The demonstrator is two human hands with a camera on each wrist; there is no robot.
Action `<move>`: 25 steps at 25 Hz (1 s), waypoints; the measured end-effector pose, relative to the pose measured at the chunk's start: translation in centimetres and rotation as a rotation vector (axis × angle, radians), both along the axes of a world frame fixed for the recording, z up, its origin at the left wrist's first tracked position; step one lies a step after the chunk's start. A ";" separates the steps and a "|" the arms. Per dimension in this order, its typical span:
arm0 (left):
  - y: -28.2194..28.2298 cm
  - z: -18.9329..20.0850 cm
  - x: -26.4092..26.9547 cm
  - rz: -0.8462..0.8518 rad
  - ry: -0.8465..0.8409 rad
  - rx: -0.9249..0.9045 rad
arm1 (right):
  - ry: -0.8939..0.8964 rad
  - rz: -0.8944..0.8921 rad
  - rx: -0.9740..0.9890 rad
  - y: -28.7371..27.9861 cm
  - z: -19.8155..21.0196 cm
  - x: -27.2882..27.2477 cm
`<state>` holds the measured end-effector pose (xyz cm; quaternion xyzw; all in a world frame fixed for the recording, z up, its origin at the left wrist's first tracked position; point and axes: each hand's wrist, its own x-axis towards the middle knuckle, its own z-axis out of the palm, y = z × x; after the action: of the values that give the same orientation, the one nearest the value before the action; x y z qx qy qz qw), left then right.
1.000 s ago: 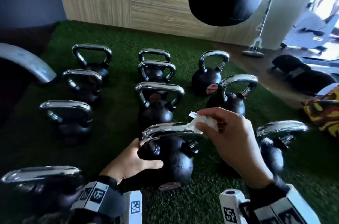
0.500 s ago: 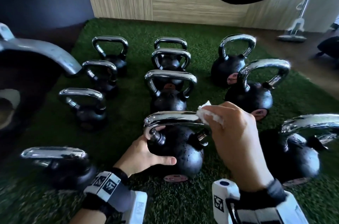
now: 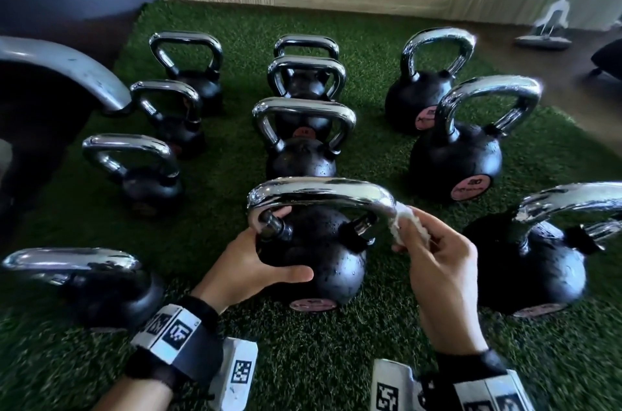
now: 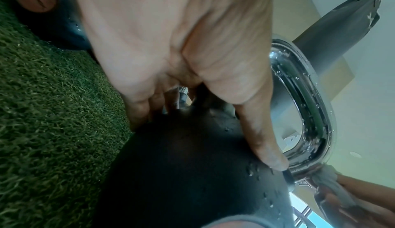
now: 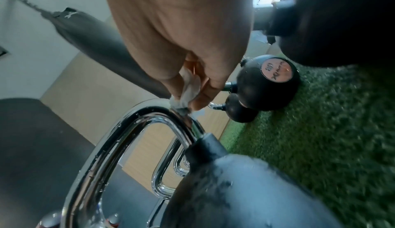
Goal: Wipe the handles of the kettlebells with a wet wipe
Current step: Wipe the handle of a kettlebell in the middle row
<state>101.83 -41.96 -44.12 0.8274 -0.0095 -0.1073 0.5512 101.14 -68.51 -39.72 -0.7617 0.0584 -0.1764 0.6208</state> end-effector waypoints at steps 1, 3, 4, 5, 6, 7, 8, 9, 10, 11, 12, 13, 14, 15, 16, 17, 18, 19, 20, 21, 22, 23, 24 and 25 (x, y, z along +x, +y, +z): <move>0.0 0.1 0.0 0.009 0.007 0.008 | -0.016 -0.009 0.046 0.4 -0.4 0.0; -0.1 0.4 -0.2 0.032 0.009 0.036 | 0.015 -0.018 0.068 1.3 -1.4 0.0; -0.2 0.7 -0.3 0.048 0.017 0.060 | 0.051 -0.024 0.030 1.5 -2.0 0.0; -0.3 1.2 -0.5 0.060 0.031 0.097 | 0.076 -0.028 -0.022 1.7 -2.5 -0.1; -0.4 1.7 -0.8 0.064 0.053 0.161 | 0.085 -0.034 -0.066 1.7 -2.8 -0.4; -0.6 2.7 -1.0 0.058 0.091 0.270 | 0.087 -0.033 -0.084 1.4 -2.8 -0.7; -0.9 3.9 -1.5 0.049 0.138 0.427 | 0.093 -0.018 -0.053 0.9 -2.6 -1.1; -1.2 5.1 -2.1 0.032 0.176 0.608 | 0.111 0.002 0.019 0.3 -2.3 -1.5; -1.5 6.3 -2.6 0.014 0.180 0.757 | 0.132 0.032 0.092 -0.4 -1.7 -2.2; -1.8 7.3 -3.1 0.006 0.137 0.822 | 0.153 0.073 0.139 -1.0 -1.2 -2.8; -2.1 8.0 -3.4 -0.018 0.066 0.779 | 0.170 0.123 0.153 -1.5 -0.6 -3.4; -2.5 8.6 -3.5 -0.060 0.013 0.606 | 0.182 0.172 0.161 -1.7 0.0 -3.9; -2.9 8.9 -3.3 -0.103 0.015 0.345 | 0.178 0.223 0.166 -1.8 0.5 -4.2; -3.5 9.0 -3.2 -0.144 0.060 0.078 | 0.166 0.272 0.171 -1.6 0.9 -4.5; -4.2 9.0 -3.0 -0.153 0.125 -0.128 | 0.153 0.309 0.172 -1.3 1.2 -4.7; -4.6 8.8 -2.9 -0.147 0.195 -0.261 | 0.142 0.330 0.159 -1.1 1.4 -4.8; -5.1 8.4 -2.9 -0.159 0.250 -0.339 | 0.118 0.336 0.125 -0.9 1.4 -4.7; -5.5 7.8 -3.1 -0.185 0.281 -0.387 | 0.091 0.325 0.069 -0.6 1.5 -4.7; -5.8 7.4 -3.3 -0.207 0.297 -0.434 | 0.049 0.300 0.007 -0.4 1.6 -4.7; -6.1 7.0 -3.5 -0.205 0.312 -0.492 | 0.000 0.253 -0.056 -0.2 1.6 -4.6; -6.4 6.7 -3.6 -0.177 0.334 -0.560 | -0.041 0.204 -0.107 -0.1 1.3 -4.4; -6.7 6.4 -3.8 -0.138 0.357 -0.629 | -0.059 0.160 -0.143 0.2 1.1 -4.4; -7.0 6.3 -3.9 -0.104 0.369 -0.683 | -0.074 0.139 -0.153 0.4 1.0 -4.4; -7.3 6.2 -4.0 -0.080 0.377 -0.730 | -0.081 0.143 -0.145 0.6 0.9 -4.7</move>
<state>97.84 -49.22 -37.87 0.5425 0.0221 -0.2677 0.7960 96.45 -67.88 -38.78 -0.7991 -0.0341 -0.1660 0.5768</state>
